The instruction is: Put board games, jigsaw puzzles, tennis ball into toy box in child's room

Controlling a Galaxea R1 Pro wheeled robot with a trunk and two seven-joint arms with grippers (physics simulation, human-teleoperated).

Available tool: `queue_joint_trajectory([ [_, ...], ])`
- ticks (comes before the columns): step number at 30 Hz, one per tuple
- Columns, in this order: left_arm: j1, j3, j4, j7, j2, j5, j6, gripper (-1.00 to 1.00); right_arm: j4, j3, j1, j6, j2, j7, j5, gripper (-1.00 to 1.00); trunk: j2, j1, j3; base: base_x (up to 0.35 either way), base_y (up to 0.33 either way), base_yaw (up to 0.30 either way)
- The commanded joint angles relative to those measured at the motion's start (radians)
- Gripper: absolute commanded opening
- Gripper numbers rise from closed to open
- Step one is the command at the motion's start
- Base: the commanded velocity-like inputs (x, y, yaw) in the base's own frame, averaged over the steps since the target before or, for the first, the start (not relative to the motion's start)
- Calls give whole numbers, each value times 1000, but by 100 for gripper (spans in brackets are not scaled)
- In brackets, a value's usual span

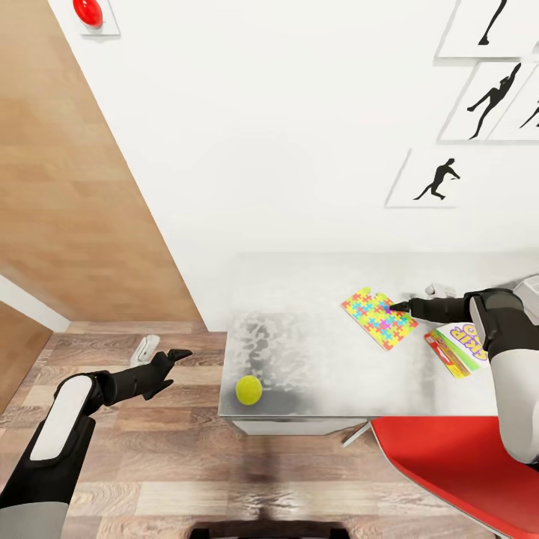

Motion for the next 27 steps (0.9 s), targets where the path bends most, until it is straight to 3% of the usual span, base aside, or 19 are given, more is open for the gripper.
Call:
queue_joint_trajectory([
  [1, -1, 1, -1, 10, 0, 10, 3, 100, -1, -4, -1, 2, 1, 9, 10, 100, -2, 1, -2, 0, 0, 0],
  [27, -1, -1, -1, 11, 0, 10, 3, 100, 20, -6, 1, -46, -6, 5, 6, 100, -2, 1, -2, 0, 0, 0],
])
